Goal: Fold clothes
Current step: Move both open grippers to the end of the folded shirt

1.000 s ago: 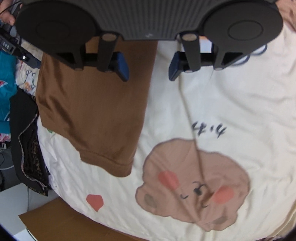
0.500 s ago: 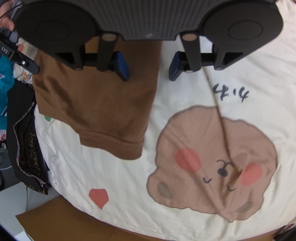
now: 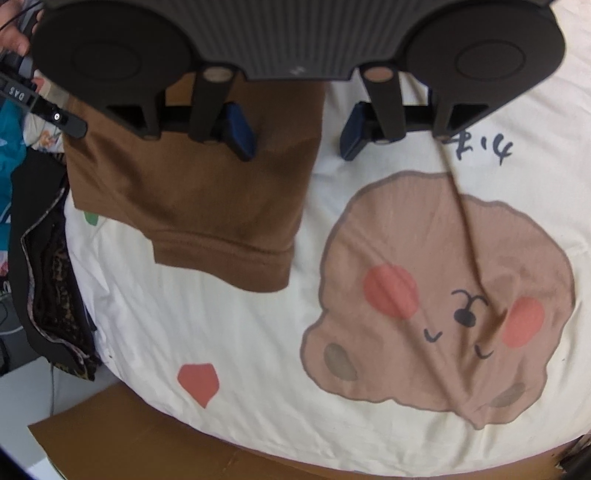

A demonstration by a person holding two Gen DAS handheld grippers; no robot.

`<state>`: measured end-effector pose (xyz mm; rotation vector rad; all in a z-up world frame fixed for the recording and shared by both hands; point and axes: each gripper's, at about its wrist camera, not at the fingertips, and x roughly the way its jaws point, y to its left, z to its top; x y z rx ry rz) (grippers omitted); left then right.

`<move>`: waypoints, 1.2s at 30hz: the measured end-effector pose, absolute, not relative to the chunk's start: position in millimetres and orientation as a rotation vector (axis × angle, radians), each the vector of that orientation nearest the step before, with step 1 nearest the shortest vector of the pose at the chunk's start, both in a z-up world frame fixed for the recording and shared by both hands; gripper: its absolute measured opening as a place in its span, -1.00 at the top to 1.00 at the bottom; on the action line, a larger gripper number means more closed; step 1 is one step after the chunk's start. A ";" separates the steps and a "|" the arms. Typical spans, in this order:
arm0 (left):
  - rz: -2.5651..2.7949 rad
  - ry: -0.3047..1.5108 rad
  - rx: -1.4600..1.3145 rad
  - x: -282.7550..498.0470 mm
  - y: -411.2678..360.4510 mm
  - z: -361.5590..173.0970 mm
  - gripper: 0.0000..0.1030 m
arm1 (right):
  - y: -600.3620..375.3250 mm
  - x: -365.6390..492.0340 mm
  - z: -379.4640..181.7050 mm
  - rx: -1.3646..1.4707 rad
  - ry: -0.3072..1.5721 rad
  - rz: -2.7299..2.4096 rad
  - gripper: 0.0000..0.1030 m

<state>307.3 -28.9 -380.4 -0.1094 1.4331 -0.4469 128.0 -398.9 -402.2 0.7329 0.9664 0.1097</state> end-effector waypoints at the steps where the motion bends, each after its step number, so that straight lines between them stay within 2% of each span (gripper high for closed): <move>1: -0.447 1.432 -0.115 307.2 -28.0 -379.8 -0.09 | -399.4 128.3 -401.9 0.739 0.967 0.109 0.30; 7: -0.443 1.416 -0.145 307.7 -21.0 -374.9 -0.09 | -398.4 131.8 -403.9 0.739 0.963 0.110 0.21; 9: -0.441 1.411 -0.152 307.8 -18.2 -374.2 -0.09 | -398.8 133.1 -407.1 0.747 0.968 0.106 0.07; 12: -0.443 1.409 -0.158 307.7 -14.7 -374.6 -0.09 | -399.6 135.2 -412.0 0.767 0.980 0.099 0.05; 15: -0.444 1.410 -0.164 308.1 -11.7 -375.3 -0.09 | -399.0 136.4 -412.2 0.769 0.986 0.102 0.06; 16: -0.445 1.411 -0.166 308.6 -11.2 -375.2 -0.09 | -398.9 136.8 -410.1 0.763 0.990 0.106 0.12; 17: -0.447 1.411 -0.168 309.4 -11.1 -374.8 -0.09 | -398.7 137.1 -408.0 0.758 0.993 0.111 0.27; 20: -0.462 1.405 -0.172 311.6 -10.0 -373.3 -0.09 | -398.2 136.3 -398.4 0.744 0.990 0.126 0.32; 25: -0.492 1.411 -0.212 315.8 -6.2 -374.0 -0.09 | -401.1 127.8 -388.8 0.784 0.948 0.161 0.28; 27: -0.500 1.413 -0.217 316.7 -6.3 -374.5 -0.09 | -402.3 126.2 -392.8 0.802 0.948 0.160 0.19; 32: -0.516 1.419 -0.242 316.2 -7.7 -378.0 -0.09 | -400.8 125.7 -410.6 0.842 1.004 0.151 0.18; 36: -0.523 1.426 -0.242 313.6 -7.4 -380.3 -0.09 | -395.4 124.0 -403.7 0.833 1.001 0.165 0.19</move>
